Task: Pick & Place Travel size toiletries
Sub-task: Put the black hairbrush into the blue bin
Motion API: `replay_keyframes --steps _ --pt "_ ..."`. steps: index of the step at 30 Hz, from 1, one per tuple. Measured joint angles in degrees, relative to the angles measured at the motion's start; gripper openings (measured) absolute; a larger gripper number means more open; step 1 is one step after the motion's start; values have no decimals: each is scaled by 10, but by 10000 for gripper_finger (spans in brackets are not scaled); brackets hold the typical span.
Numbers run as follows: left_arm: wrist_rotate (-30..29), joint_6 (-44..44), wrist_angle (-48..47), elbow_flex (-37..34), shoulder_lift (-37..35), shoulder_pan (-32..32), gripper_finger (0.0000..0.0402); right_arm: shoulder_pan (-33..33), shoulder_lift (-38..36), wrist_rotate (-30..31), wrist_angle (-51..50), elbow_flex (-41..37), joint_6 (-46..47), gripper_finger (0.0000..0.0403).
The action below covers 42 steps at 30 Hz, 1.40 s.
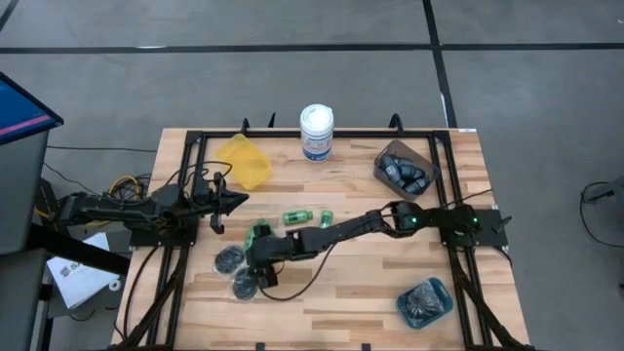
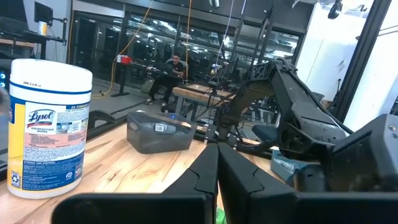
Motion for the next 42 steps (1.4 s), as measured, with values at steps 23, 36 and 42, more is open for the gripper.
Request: replay_keyframes --steps 23,36,42 --pt "0 0 5 0 0 0 2 -8 -38 72 -302 0 16 213" --pt "0 0 9 0 0 0 2 4 -65 -39 -198 -1 -93 189" --pt "0 0 10 0 0 0 2 11 -46 -46 -158 -2 -136 196"
